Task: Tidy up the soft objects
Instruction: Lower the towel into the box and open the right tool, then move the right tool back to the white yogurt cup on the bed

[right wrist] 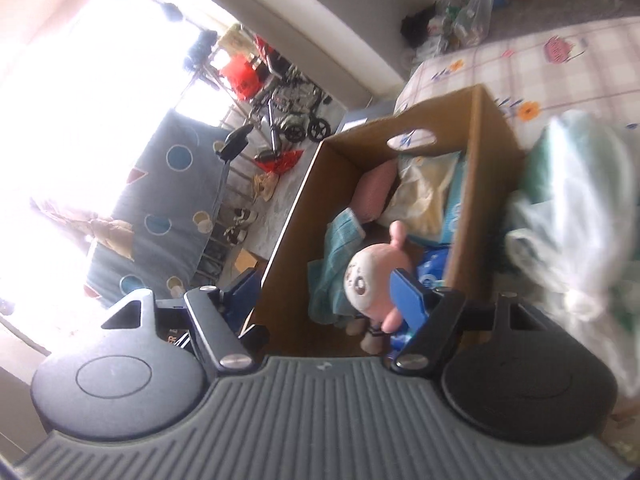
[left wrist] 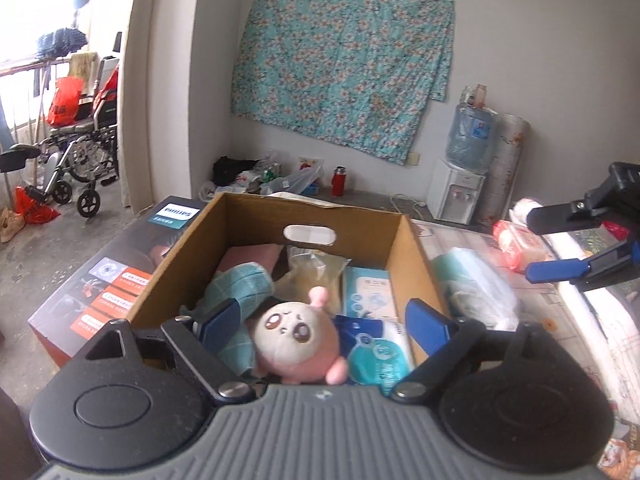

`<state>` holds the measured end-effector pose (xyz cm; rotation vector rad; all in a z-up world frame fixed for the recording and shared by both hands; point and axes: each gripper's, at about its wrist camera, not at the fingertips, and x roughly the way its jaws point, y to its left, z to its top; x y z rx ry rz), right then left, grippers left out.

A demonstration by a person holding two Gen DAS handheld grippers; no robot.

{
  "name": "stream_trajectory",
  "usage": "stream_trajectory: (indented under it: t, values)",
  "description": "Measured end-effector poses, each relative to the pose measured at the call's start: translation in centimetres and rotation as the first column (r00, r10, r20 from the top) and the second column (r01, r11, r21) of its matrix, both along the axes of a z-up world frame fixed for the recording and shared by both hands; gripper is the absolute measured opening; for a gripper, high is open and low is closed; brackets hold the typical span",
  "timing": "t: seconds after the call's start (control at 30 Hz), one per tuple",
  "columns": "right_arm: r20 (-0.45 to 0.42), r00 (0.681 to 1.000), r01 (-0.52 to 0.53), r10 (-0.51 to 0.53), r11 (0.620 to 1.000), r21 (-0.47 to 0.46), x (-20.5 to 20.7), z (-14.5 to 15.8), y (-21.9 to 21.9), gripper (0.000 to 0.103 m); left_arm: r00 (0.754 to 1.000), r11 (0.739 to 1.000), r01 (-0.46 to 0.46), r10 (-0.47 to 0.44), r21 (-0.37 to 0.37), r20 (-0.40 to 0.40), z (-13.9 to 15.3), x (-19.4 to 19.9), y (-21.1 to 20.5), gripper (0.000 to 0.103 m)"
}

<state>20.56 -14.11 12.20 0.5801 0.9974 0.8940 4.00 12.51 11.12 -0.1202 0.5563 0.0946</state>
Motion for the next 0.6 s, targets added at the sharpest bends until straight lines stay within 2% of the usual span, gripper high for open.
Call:
stream_trajectory:
  t: [0.1, 0.27, 0.43, 0.6]
  values:
    - [0.053, 0.992, 0.111, -0.111, 0.994, -0.005, -2.8, 0.4, -6.8, 0.075, 0.996, 0.996, 0.087, -0.086, -0.014, 0.017, 0.2, -0.4, -3.0, 0.091]
    - [0.057, 0.961, 0.272, -0.271, 0.962, -0.025, -7.4, -1.2, -14.8, 0.075, 0.975, 0.975, 0.220, -0.219, -0.024, 0.028, -0.4, -1.0, -8.0, 0.091]
    - [0.037, 0.921, 0.390, -0.389, 0.919, -0.055, -11.3, -3.8, -19.8, 0.075, 0.933, 0.933, 0.359, -0.359, -0.019, 0.007, -2.2, -1.1, -13.6, 0.091]
    - [-0.009, 0.891, 0.451, -0.455, 0.886, -0.110, -13.5, -6.1, -22.9, 0.075, 0.883, 0.883, 0.468, -0.469, -0.028, -0.016, -4.6, -0.5, -18.8, 0.090]
